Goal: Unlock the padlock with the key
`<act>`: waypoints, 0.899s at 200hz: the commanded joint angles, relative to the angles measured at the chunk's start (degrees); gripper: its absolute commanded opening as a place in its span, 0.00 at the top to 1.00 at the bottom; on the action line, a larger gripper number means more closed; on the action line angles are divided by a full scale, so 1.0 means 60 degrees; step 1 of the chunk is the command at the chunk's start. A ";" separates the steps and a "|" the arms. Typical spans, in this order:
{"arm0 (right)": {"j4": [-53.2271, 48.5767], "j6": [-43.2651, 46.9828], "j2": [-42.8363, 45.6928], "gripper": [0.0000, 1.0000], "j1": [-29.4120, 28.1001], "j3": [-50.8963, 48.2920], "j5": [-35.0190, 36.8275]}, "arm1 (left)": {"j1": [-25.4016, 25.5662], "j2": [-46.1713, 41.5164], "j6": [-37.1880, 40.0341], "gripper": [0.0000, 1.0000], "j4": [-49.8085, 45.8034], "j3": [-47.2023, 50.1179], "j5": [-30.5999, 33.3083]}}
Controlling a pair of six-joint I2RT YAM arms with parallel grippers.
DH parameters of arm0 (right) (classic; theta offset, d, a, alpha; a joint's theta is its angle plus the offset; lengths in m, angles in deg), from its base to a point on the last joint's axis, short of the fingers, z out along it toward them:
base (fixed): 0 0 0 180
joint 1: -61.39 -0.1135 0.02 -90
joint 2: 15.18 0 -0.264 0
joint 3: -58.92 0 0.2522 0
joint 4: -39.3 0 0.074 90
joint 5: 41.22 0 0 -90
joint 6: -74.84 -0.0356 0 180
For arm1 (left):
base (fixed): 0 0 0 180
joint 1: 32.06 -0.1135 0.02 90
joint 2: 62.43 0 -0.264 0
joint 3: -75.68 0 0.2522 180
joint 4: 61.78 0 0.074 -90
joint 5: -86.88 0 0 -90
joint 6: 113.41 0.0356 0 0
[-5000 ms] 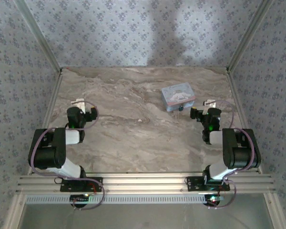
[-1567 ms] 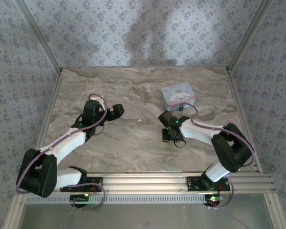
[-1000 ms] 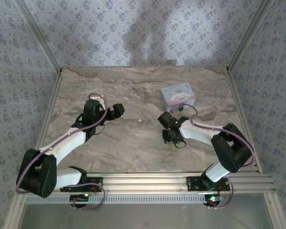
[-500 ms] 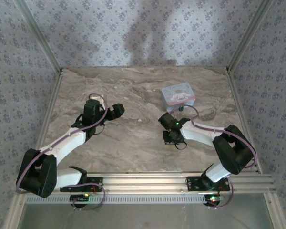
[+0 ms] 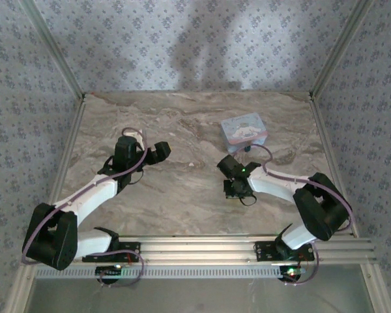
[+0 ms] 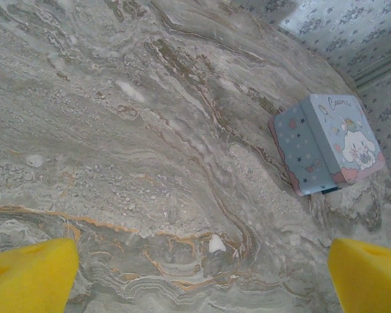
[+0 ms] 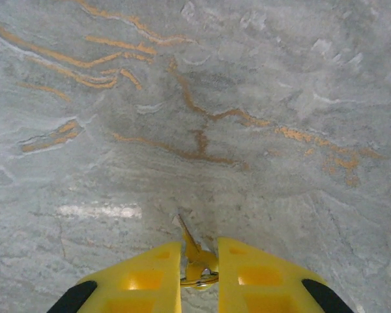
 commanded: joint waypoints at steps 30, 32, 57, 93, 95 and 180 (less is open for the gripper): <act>-0.0314 0.0135 0.0687 0.82 -0.0084 0.0101 0.0402 | 0.0054 -0.0055 -0.1706 0.02 -0.0211 -0.0572 -0.0841; -0.0331 0.0150 0.0701 0.82 -0.0074 0.0128 0.0433 | 0.0054 -0.0054 -0.1803 0.02 -0.0218 -0.0587 -0.0899; -0.0436 0.0676 0.0920 0.82 -0.0114 0.0394 0.0682 | 0.0054 -0.0020 -0.3182 0.02 -0.0393 -0.0720 -0.1392; -0.0440 0.1647 0.1269 0.82 -0.0133 0.0879 0.0882 | 0.0054 0.0241 -0.4900 0.02 -0.1704 -0.1452 -0.1809; -0.0440 0.1718 0.1286 0.82 -0.0141 0.0904 0.0895 | 0.0054 0.0269 -0.5011 0.02 -0.1792 -0.1514 -0.1855; 0.0952 0.4891 0.1467 0.82 -0.0151 0.2272 -0.0089 | 0.0633 0.1512 -0.9266 0.12 -0.0455 -0.1744 -0.3813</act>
